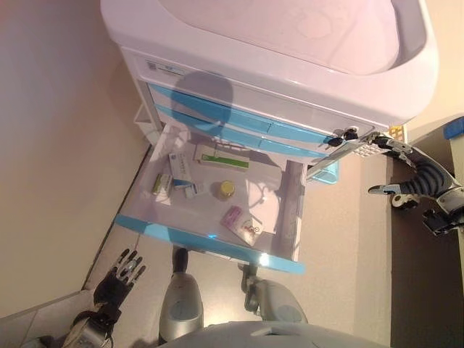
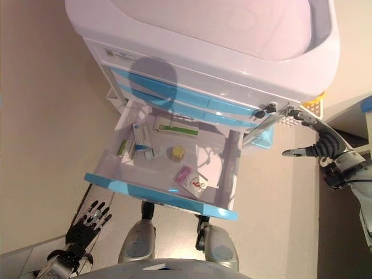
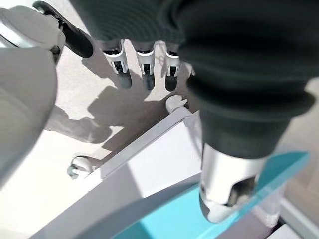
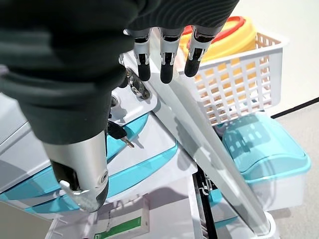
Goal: Open the drawer and pick up the medicine
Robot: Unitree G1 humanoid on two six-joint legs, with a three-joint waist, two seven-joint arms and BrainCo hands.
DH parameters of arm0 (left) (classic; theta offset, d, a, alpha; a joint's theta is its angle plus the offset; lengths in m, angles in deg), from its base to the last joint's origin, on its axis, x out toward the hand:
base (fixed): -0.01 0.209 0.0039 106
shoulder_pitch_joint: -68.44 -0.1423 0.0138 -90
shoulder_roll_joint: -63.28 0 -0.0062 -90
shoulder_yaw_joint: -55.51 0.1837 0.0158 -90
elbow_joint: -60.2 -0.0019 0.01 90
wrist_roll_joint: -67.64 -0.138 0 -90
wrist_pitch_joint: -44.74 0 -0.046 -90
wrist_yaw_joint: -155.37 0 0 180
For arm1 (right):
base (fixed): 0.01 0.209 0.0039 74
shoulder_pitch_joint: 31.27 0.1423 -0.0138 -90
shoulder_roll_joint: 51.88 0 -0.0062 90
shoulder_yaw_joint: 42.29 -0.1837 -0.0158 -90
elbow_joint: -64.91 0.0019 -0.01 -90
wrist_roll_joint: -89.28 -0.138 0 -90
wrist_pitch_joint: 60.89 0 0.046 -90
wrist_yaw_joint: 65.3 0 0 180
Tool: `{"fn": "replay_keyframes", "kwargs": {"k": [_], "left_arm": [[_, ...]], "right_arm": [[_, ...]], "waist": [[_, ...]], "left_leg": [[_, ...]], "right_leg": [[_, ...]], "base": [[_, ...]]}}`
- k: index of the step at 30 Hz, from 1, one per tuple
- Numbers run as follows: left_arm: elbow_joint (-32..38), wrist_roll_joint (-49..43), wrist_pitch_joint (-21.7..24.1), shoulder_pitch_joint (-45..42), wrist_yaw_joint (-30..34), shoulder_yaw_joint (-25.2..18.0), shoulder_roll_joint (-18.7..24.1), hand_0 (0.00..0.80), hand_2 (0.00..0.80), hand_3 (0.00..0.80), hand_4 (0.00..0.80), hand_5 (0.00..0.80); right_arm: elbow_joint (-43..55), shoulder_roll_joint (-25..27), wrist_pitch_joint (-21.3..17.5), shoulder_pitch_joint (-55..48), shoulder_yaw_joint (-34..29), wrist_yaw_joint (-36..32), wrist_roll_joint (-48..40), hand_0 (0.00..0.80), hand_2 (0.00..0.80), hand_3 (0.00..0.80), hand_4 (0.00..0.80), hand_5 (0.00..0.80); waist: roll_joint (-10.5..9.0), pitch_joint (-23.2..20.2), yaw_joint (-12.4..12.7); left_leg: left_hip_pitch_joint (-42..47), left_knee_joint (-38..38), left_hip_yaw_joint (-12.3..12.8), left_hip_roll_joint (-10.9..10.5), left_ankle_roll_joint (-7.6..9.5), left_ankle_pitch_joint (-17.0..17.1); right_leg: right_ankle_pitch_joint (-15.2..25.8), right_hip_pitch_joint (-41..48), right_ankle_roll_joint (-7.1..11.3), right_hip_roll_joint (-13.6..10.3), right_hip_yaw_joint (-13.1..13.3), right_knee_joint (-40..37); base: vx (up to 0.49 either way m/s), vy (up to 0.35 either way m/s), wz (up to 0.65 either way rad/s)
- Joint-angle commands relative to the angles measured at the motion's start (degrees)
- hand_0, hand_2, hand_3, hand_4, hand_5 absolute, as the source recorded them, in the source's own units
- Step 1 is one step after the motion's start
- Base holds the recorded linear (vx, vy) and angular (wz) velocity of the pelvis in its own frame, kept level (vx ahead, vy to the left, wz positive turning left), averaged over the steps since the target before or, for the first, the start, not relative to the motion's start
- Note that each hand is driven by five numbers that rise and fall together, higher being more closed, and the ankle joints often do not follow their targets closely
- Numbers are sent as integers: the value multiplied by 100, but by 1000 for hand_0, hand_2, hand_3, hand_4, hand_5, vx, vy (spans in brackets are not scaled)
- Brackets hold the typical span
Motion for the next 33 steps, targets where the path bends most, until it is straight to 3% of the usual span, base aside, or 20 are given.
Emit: {"fn": "replay_keyframes", "kwargs": {"k": [1, 15, 24, 33], "left_arm": [[362, -147, 30, 171, -41, 149, 342, 0, 0, 0, 0, 0], [112, 11, 179, 81, 12, -16, 256, 0, 0, 0, 0, 0], [102, 163, 347, -55, 13, -99, 242, 0, 0, 0, 0, 0], [-32, 279, 429, -64, 92, -120, 203, 0, 0, 0, 0, 0]], "right_arm": [[1746, 94, -656, 1179, 1578, -701, -104, 0, 0, 0, 0, 0], [2780, 632, -651, 720, 998, -1856, -624, 0, 0, 0, 0, 0], [3124, 1004, -643, -481, 133, -2561, -787, 0, 0, 0, 0, 0], [3180, 1177, -954, -876, -355, -2301, -911, 0, 0, 0, 0, 0]], "waist": [[-132, 45, 631], [-350, 85, 413], [-486, 63, 190], [-496, 8, 53]], "left_leg": [[-138, -28, 75, -290, 466, 136], [-176, -39, 250, -209, 466, 88], [-114, -94, 385, -156, 454, 61], [-51, -156, 466, -153, 438, 50]], "right_leg": [[67, 266, 305, -232, 15, 235], [131, 74, 351, -170, 168, 274], [154, 2, 350, -127, 277, 270], [132, -23, 340, -119, 322, 269]], "base": [[0, 0, 0], [-33, 1, -1], [-24, -3, 3], [-9, 13, -8]]}}
